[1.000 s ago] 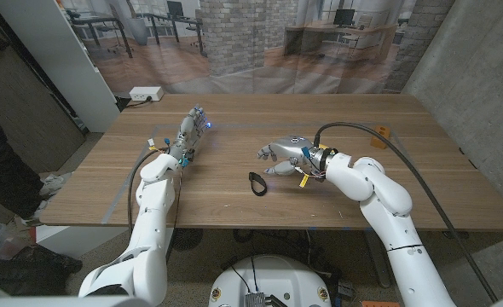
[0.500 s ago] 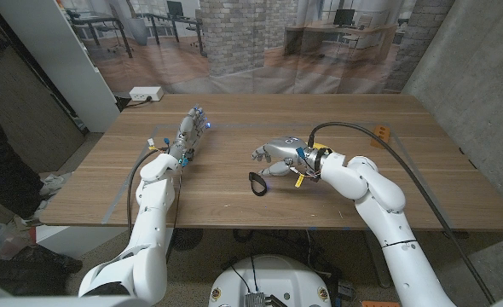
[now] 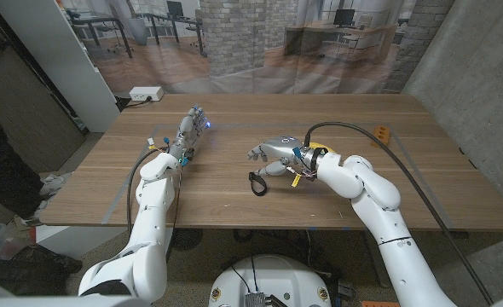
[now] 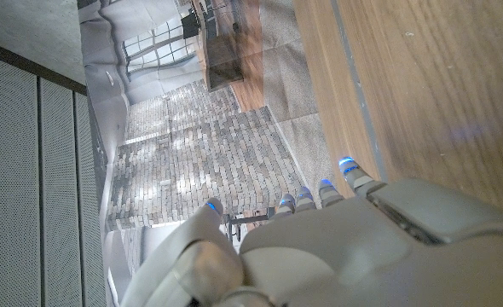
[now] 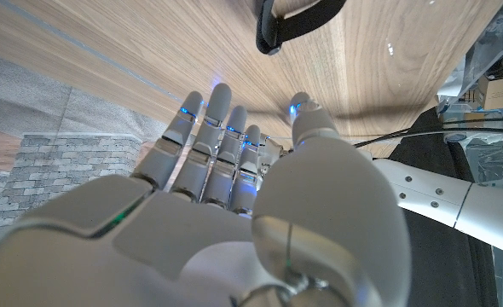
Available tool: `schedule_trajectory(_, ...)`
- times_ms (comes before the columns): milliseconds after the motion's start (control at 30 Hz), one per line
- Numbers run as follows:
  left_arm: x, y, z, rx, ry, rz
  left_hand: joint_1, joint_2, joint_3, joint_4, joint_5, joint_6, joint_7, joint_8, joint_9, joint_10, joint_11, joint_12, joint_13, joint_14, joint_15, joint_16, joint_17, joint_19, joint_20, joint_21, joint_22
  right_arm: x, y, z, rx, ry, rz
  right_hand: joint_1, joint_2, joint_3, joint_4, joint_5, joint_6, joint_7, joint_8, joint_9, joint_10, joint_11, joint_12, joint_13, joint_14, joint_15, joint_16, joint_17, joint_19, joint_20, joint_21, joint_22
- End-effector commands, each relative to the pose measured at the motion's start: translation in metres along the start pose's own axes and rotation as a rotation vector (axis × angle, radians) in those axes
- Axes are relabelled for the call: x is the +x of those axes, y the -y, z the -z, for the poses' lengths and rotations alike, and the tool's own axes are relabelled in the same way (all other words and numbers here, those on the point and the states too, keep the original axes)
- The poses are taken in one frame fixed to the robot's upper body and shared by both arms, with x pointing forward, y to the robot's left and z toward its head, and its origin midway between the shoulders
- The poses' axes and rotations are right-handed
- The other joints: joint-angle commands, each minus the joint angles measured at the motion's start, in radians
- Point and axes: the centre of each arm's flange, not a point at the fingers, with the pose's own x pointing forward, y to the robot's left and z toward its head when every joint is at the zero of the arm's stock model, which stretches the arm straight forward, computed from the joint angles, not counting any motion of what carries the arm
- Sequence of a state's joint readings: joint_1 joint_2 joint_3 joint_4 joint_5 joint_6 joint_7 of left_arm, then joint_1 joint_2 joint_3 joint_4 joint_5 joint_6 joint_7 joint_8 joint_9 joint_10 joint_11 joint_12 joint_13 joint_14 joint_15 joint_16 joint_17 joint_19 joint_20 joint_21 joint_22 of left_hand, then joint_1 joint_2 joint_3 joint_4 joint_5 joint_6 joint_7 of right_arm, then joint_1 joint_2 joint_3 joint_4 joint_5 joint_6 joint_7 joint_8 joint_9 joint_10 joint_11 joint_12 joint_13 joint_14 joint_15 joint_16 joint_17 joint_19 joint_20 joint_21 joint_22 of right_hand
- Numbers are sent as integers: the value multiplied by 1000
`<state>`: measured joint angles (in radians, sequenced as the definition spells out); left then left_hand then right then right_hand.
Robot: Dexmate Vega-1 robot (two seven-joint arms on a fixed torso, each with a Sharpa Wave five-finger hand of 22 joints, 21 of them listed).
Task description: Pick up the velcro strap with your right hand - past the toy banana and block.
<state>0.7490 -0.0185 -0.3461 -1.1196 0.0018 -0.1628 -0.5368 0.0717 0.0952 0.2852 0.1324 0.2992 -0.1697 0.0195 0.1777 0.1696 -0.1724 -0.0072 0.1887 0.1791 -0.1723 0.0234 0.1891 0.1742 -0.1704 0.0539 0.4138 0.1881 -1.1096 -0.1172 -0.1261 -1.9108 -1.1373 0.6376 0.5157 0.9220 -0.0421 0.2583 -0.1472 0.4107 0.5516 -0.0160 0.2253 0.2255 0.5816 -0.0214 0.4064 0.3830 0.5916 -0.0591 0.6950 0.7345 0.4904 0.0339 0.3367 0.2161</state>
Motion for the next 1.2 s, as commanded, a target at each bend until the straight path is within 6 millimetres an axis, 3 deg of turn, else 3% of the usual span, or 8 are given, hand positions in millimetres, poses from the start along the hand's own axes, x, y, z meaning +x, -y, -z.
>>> schedule_trajectory(33,2,-1,0,1,-2,2,7,1,-3,2,4,-116,4,3,2,-174,0,3,5,-218,2,3,3,-114,-1,-1,5,10,-4,-1,-12,14,3,12,-2,3,8,7,-5,-1,-1,3,-3,-1,-2,4,-1,-124,-1,3,-3,-3,7,5)
schedule_trajectory(1200,9,-5,0,4,-8,4,8,1,-8,2,4,-118,6,2,2,-177,3,2,5,-219,3,3,4,-114,0,-8,5,29,-20,9,-22,21,-16,18,-5,-3,12,17,3,-1,-2,3,6,-1,0,11,5,-127,-10,13,-5,-5,15,4)
